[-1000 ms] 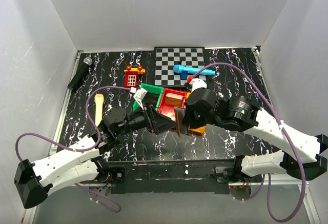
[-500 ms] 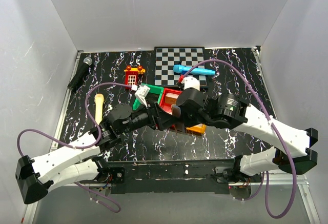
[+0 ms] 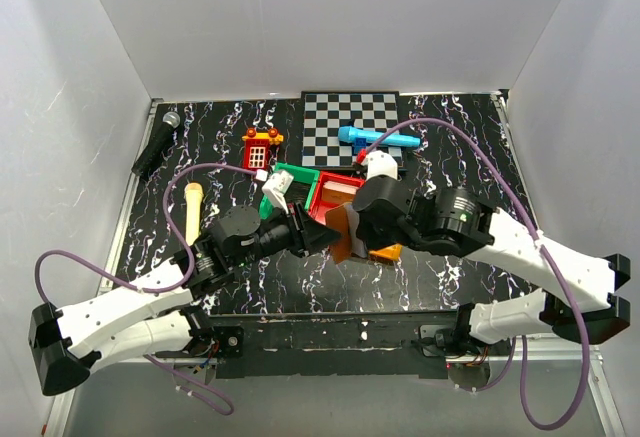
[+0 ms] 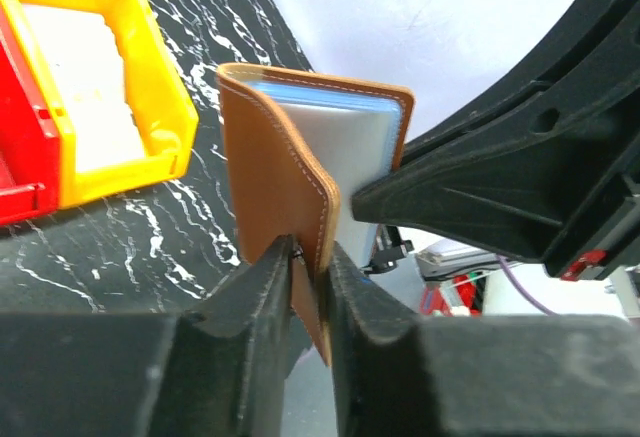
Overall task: Take the credit cards out of the card holder
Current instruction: Open the credit card from the card holder.
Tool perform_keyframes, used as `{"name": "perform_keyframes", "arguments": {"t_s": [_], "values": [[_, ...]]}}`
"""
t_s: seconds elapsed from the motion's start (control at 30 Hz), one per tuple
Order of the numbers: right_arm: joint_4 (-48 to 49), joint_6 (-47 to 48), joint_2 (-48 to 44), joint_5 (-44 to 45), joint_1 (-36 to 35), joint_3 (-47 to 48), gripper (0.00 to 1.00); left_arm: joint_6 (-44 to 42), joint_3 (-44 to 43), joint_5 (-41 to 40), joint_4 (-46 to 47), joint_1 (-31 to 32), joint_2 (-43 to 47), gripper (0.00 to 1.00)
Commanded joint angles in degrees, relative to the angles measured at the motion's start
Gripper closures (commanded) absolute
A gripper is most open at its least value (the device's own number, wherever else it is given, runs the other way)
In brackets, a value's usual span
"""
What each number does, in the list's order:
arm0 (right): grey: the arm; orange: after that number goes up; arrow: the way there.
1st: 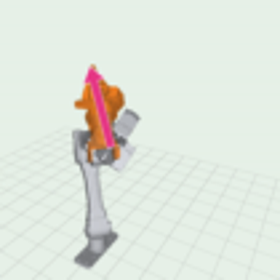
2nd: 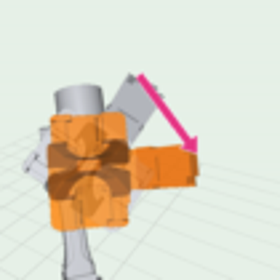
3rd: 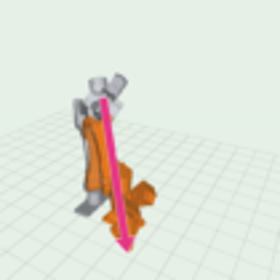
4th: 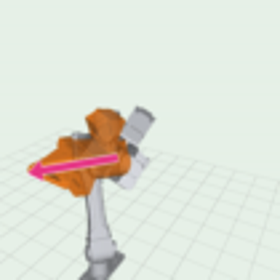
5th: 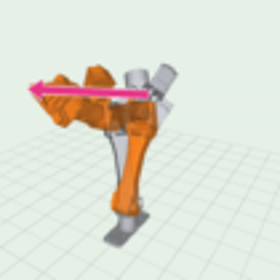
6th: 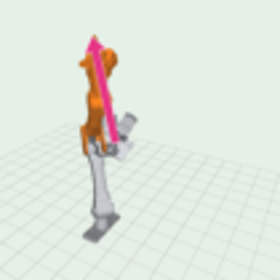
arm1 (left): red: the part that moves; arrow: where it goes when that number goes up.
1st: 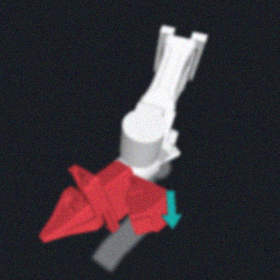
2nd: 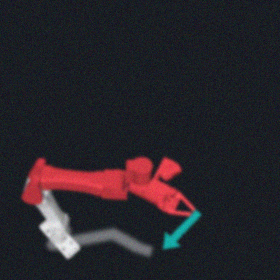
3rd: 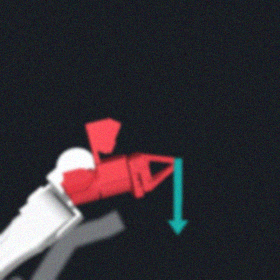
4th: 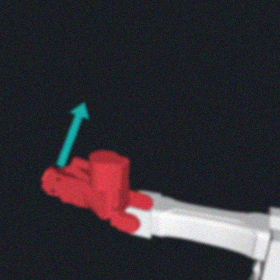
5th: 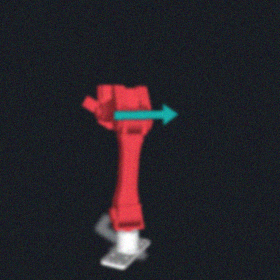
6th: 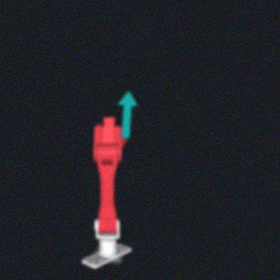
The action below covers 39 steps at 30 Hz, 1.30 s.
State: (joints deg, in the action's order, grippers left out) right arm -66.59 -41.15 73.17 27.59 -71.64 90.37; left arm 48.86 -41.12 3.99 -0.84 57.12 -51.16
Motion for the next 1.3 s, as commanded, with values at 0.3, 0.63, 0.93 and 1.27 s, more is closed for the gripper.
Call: {"name": "perform_keyframes", "arguments": {"t_s": [0.3, 0.63, 0.93, 1.27], "values": [[13.06, -0.16, -9.09, -8.43, -0.35, -6.78, 0.75, -1.31, -2.29, -3.11, -5.75, 0.01, 1.32, 1.00], [18.42, -1.57, -12.78, -13.09, 1.58, -11.53, 0.68, -0.43, -2.73, -3.20, -7.24, 0.09, 2.90, 1.00], [18.07, -1.48, -11.65, -13.44, 2.11, -11.62, 0.52, -0.61, -5.01, -3.11, -9.08, 0.88, 2.55, 1.00], [16.49, -1.48, -10.23, -11.60, 2.82, -11.00, 0.52, -2.10, -9.41, -7.41, -13.40, 3.78, 1.15, 1.00]]}}
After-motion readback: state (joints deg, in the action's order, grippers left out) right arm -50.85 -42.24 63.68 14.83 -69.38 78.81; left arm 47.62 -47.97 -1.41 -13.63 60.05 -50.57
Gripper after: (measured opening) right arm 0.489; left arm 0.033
